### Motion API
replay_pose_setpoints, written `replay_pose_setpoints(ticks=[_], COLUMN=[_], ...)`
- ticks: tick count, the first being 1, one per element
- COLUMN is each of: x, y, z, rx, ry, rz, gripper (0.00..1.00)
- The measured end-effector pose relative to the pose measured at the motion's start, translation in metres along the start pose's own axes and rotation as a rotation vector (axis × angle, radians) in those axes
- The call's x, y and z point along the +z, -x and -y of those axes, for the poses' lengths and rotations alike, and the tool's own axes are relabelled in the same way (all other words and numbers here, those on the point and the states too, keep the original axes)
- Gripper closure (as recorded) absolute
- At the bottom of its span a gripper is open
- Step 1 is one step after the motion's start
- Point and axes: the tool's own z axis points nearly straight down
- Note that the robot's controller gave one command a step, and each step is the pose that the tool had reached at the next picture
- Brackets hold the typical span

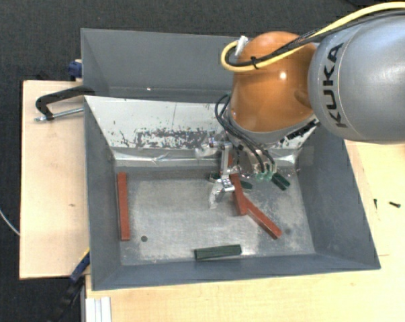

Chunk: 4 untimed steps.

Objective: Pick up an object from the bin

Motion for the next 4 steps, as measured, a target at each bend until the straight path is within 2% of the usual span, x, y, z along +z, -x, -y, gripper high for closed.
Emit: replay_pose_setpoints(ticks=[1, 2, 3, 4], x=[-0.008, 0.04, 0.053, 0.062], y=[-0.044, -0.029, -0.042, -0.013], z=[0.034, 0.048, 0.078, 0.098], rx=[0.003, -0.051, 0.034, 0.04], ry=[0.002, 0.0, 0.003, 0.0], rz=[-0.006, 0.003, -0.011, 0.002], gripper=[0.0, 0.0, 0.0, 0.0])
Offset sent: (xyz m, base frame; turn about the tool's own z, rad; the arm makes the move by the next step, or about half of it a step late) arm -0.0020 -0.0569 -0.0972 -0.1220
